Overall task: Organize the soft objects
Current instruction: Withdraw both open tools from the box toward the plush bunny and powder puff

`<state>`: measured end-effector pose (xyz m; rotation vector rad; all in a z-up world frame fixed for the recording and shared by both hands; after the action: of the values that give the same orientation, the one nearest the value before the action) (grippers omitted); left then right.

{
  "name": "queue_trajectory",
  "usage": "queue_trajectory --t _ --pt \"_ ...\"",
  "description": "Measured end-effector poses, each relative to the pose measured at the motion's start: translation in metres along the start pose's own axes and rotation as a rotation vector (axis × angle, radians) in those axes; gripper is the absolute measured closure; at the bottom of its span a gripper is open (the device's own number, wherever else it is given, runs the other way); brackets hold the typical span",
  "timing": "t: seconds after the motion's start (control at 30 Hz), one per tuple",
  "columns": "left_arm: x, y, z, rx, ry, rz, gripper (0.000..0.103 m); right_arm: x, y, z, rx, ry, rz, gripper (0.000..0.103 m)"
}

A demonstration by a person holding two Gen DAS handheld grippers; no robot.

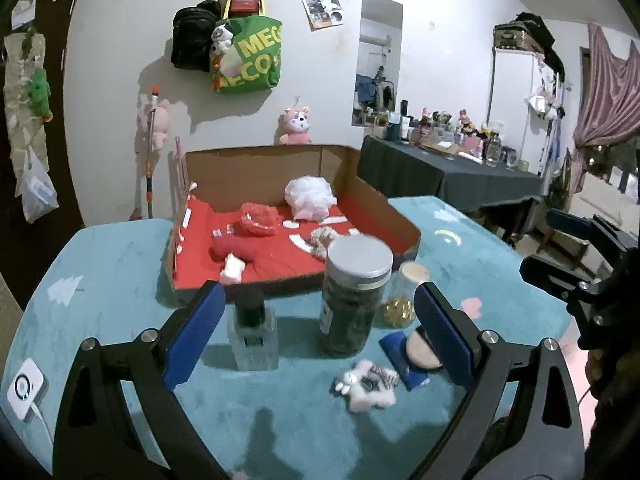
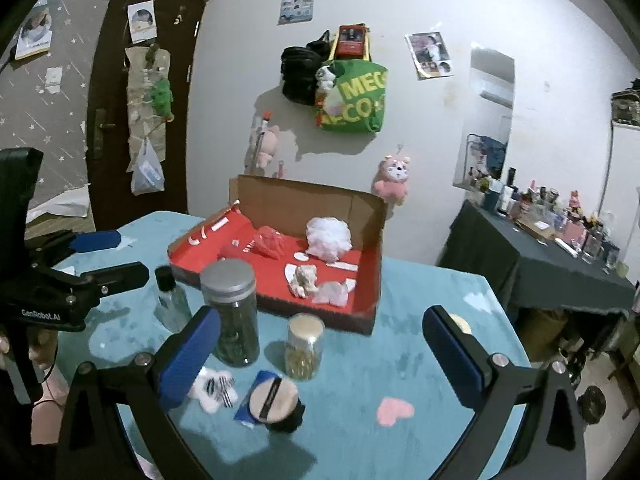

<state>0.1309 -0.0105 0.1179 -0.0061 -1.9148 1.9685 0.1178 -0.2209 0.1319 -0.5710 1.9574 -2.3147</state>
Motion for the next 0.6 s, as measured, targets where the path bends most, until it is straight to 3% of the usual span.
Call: queue_trajectory --t 0.23,0.6 --pt "-0.006 0.048 0.012 0.007 -0.008 -0.064 0.006 0.0 0.038 -0.002 -0.01 0.034 -0.003 0.0" --pt "-0.033 0.115 0.017 0.026 -0.015 -0.216 0.006 -0.019 0.085 -0.009 0.02 0.012 -0.086 0.0"
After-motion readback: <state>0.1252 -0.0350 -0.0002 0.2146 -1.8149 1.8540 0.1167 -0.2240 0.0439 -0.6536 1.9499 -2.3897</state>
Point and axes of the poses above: each gripper's, at about its wrist camera, not at the fingertips, and x roughly against the way its jaws point, z to its right, y to its underside, the point moved 10 cm from there along -x, roughly the way its jaws point, and after that the axes turned 12 degrees about z, right-handed, at the moved point
